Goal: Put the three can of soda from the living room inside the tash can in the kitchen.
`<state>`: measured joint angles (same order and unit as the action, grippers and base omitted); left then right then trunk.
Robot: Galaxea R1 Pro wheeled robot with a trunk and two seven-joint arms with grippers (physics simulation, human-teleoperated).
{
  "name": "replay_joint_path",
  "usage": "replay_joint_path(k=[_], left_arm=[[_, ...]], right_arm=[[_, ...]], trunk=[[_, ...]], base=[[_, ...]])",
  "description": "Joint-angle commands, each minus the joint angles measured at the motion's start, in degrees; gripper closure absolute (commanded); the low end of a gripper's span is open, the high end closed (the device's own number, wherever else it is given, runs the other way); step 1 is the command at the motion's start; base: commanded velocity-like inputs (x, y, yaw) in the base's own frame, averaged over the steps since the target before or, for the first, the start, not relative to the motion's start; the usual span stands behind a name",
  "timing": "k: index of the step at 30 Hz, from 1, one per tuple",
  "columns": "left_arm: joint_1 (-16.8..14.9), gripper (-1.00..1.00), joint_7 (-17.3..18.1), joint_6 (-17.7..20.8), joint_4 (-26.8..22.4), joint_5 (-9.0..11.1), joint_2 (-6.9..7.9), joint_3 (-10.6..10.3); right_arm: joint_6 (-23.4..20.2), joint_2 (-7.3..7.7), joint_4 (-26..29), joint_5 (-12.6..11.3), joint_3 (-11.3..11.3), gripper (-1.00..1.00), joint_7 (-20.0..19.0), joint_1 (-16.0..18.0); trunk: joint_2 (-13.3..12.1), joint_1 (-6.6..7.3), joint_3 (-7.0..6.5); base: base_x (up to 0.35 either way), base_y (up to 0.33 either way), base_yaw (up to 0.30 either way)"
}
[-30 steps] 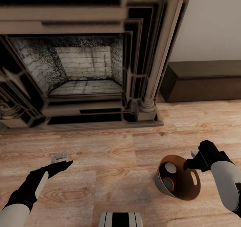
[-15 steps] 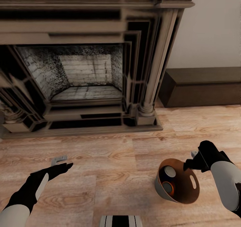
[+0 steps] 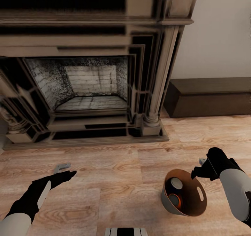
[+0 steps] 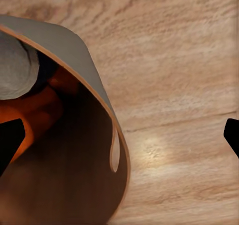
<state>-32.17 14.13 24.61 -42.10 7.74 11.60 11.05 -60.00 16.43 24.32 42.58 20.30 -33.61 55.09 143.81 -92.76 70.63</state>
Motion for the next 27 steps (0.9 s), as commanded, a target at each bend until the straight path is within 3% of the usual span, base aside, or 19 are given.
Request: replay_joint_path(k=[1,15,18,27], left_arm=[[0.00,-1.00,-0.03,0.00,0.03,-0.01,0.00,-0.23],[0.00,-1.00,-0.07,0.00,0.09,-0.01,0.00,-0.68],[0.00,-1.00,-0.13,-0.05,0.78,-0.04,0.00,-0.68],[-0.01,-1.00,-0.15,-0.09,1.85,-0.09,0.00,-1.04]], right_arm=[[0.00,0.00,-0.02,-0.02,0.00,-1.00,0.00,-0.06],[0.00,0.09,0.26,0.04,0.14,-1.00,-0.21,-0.24],[0.00,0.23,0.59,-0.03,0.24,-1.00,-0.50,-1.77],[2.94,0.26,0.69,-0.04,1.35,-1.00,-0.60,-2.65]], trunk=[[-0.02,0.02,-0.23],[-0.20,0.38,-3.33],[-0.24,0.46,-3.99],[-0.36,0.69,-5.99]], base=[[0.000,0.000,0.000],[0.000,0.000,0.000],[0.000,0.000,0.000],[0.000,0.000,0.000]])
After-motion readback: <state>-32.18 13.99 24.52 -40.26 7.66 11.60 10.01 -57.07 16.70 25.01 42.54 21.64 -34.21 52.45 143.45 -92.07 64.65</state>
